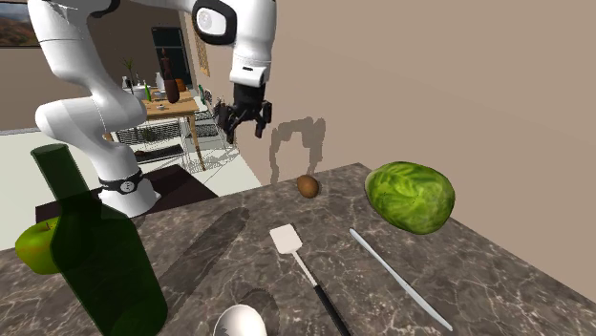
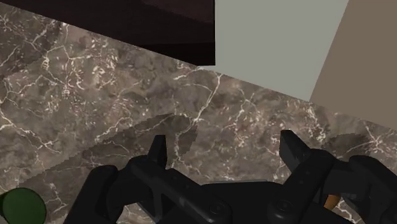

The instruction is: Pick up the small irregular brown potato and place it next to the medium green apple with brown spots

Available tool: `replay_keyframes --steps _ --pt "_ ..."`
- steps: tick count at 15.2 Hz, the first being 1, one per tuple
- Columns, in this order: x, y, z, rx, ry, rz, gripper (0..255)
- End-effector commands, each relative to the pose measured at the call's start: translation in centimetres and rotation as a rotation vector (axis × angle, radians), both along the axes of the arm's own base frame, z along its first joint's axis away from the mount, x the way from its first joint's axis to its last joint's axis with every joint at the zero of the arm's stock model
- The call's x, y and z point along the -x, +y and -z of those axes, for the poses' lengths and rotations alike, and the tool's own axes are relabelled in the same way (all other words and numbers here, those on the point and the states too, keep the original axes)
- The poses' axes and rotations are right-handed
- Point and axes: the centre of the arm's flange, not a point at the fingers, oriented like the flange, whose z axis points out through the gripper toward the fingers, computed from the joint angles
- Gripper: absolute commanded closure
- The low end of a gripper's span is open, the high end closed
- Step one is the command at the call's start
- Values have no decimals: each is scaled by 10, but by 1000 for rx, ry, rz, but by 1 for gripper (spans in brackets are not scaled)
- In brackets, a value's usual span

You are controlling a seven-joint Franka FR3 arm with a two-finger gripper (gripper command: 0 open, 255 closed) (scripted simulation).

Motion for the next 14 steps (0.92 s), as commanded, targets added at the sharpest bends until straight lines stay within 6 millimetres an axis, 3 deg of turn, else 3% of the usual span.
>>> replay_keyframes --steps 1,14 --pt "-10 21 16 18 1 15 0" --pt "-103 149 111 134 9 96 0"
